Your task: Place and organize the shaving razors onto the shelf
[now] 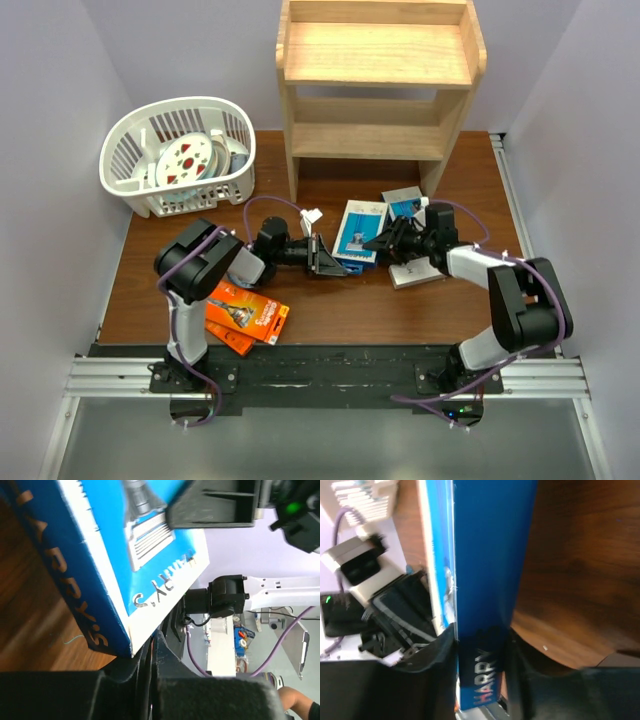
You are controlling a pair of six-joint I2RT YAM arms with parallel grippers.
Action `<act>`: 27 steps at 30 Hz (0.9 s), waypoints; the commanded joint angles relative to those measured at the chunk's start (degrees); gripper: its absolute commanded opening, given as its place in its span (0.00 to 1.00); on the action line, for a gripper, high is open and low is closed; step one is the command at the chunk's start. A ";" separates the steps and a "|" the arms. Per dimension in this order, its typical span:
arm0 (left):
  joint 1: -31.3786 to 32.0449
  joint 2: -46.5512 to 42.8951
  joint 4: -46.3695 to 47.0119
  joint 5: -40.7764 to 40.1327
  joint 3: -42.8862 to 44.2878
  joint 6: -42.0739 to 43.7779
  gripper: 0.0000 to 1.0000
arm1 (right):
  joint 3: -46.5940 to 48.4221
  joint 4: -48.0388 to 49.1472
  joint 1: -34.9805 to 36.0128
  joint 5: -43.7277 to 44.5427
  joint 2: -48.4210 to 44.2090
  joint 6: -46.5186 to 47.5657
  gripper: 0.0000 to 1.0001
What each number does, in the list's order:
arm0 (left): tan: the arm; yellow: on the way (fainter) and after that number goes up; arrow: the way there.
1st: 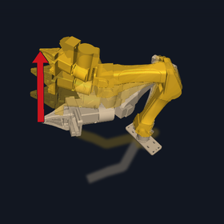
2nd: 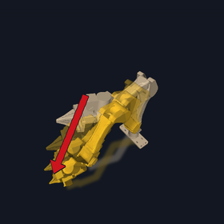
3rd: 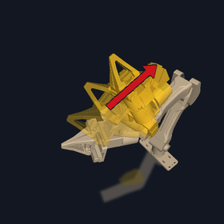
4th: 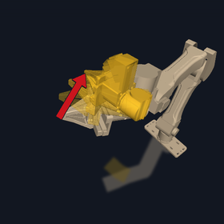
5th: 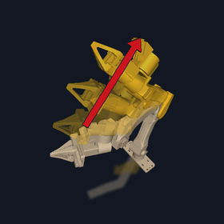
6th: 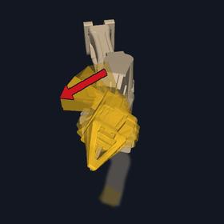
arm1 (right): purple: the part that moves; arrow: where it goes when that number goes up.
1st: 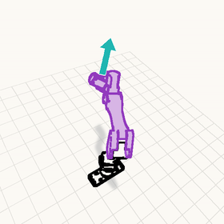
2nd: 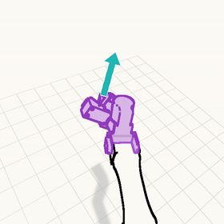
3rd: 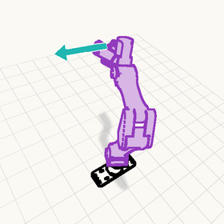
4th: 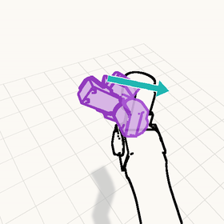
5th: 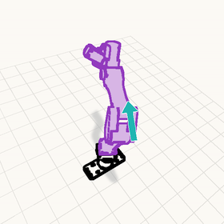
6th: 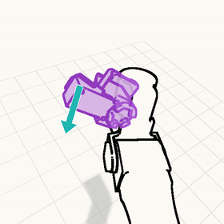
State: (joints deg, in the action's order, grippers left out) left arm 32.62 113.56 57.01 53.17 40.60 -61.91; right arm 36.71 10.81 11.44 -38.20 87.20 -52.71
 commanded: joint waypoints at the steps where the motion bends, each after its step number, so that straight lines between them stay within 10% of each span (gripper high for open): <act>1: 1.74 -6.84 -0.76 4.66 2.03 5.48 0.14 | 3.89 -4.38 1.74 -7.15 -5.28 9.54 0.24; 6: 1.66 -13.18 -9.44 7.47 3.08 13.20 0.39 | 9.15 -10.09 1.39 -10.31 -9.58 13.50 0.11; 15: 0.78 -25.76 -37.46 9.06 7.29 38.34 0.40 | 20.58 -16.26 -1.95 -10.50 -13.81 16.85 0.12; 27: 0.69 -18.64 -41.11 7.04 22.15 42.93 0.38 | 30.95 -7.57 -8.89 -6.10 -3.09 11.84 0.12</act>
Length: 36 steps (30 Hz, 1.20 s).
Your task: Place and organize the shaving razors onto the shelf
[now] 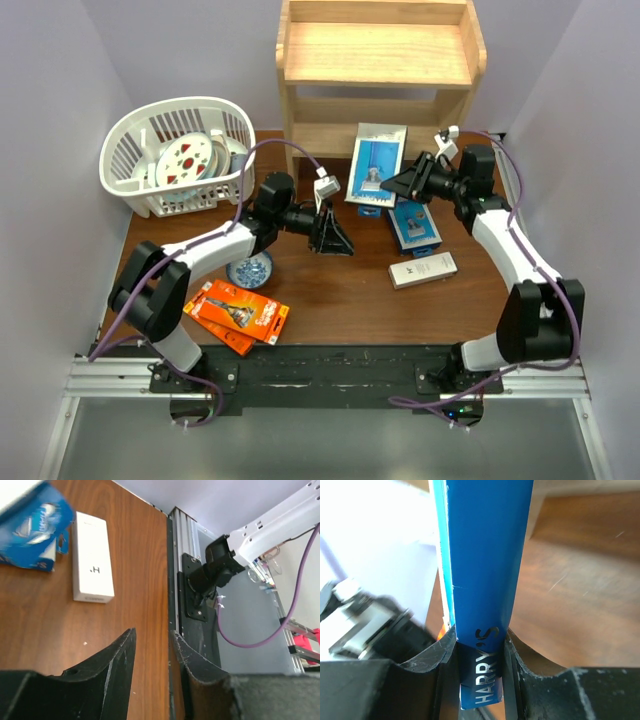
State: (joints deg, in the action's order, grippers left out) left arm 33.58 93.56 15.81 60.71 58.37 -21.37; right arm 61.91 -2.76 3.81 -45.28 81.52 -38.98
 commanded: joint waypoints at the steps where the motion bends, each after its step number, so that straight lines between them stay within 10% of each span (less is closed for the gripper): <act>1: -0.19 1.54 0.62 -0.50 4.38 1.95 0.38 | 6.55 6.36 -1.44 1.07 3.29 -2.06 0.11; 16: 2.71 0.75 5.10 -1.47 -0.19 -0.61 0.37 | 15.61 9.27 -3.20 7.29 11.99 -5.23 0.14; 24: 3.33 2.15 4.32 -3.82 1.31 0.18 0.35 | 17.02 2.94 -3.20 17.41 10.86 -9.01 0.72; 36: 5.18 12.86 -13.52 -36.96 25.35 25.84 0.06 | 14.47 0.92 -3.29 19.26 6.99 -9.01 0.89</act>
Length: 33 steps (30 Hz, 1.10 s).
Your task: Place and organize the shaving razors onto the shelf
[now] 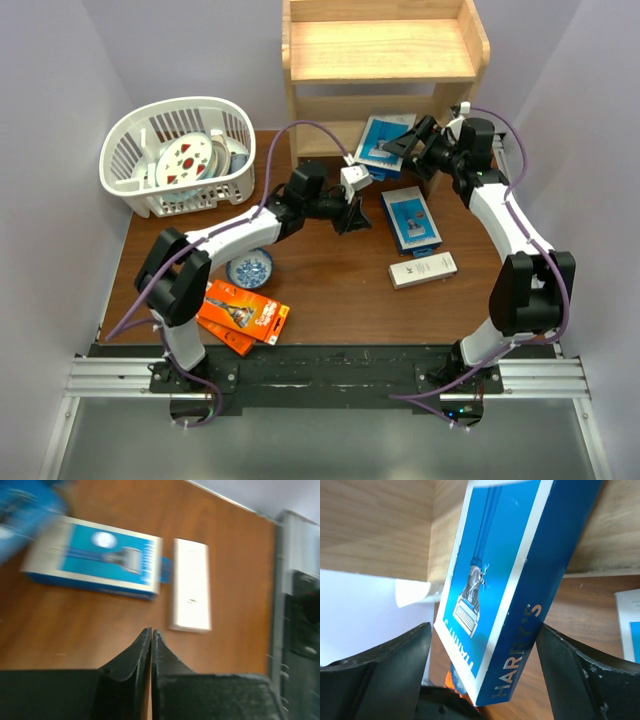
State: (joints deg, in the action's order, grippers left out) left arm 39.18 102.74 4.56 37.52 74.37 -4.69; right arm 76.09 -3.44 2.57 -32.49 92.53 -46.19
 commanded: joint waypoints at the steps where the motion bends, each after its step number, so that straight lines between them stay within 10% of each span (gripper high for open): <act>1: -0.42 4.92 -3.06 -14.40 11.22 10.48 0.03 | 0.02 1.94 -2.13 6.39 -4.37 -1.97 0.89; 26: -0.51 24.35 1.07 -18.46 37.43 6.53 0.00 | -9.65 1.52 -5.03 3.04 -17.65 4.88 0.86; 33: -1.29 14.62 -1.57 -16.34 25.41 8.56 0.01 | -9.21 -0.61 -5.03 1.47 -17.74 12.17 0.55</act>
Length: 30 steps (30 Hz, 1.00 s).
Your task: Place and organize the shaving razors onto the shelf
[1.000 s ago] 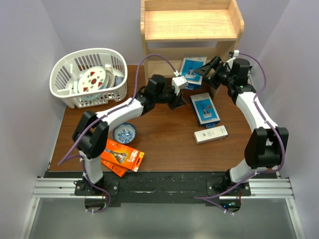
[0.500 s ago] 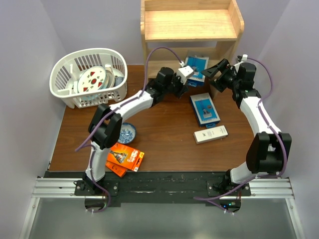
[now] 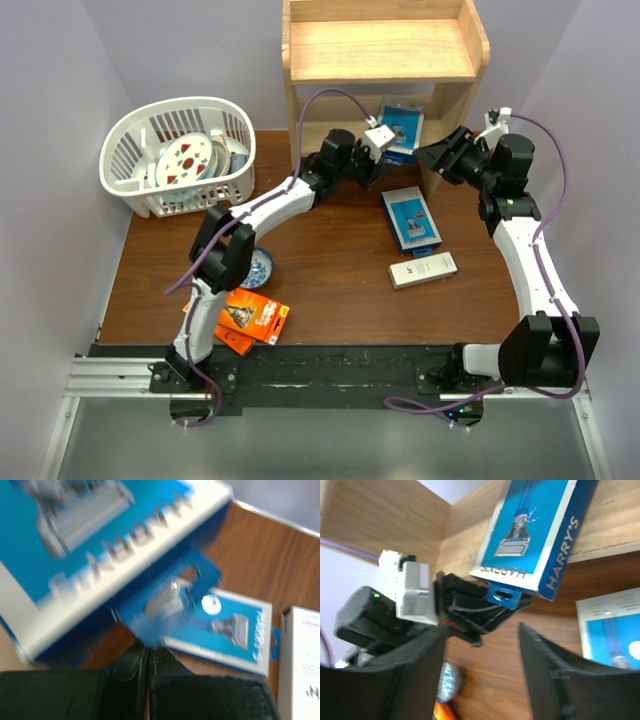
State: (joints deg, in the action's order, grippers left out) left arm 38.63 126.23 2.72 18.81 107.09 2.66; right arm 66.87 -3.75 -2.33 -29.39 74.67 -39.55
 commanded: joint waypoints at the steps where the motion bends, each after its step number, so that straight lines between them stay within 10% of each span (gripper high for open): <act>1: -1.27 -13.34 0.18 3.07 -9.94 1.21 0.02 | -0.16 0.31 -0.22 -2.07 0.47 5.88 0.56; 12: -3.04 -40.26 -12.28 16.44 -37.73 7.97 0.21 | -3.06 6.44 -0.05 -5.41 7.23 -10.26 0.54; 30: -3.48 -39.23 -12.48 13.10 -41.52 11.85 0.24 | -3.76 19.31 0.74 -7.97 16.38 -25.13 0.45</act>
State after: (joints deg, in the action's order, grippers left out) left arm 35.38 85.73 -10.57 32.67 62.83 11.94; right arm 63.29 10.81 -2.15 -36.14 90.83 -60.73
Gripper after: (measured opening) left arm 0.235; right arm 0.458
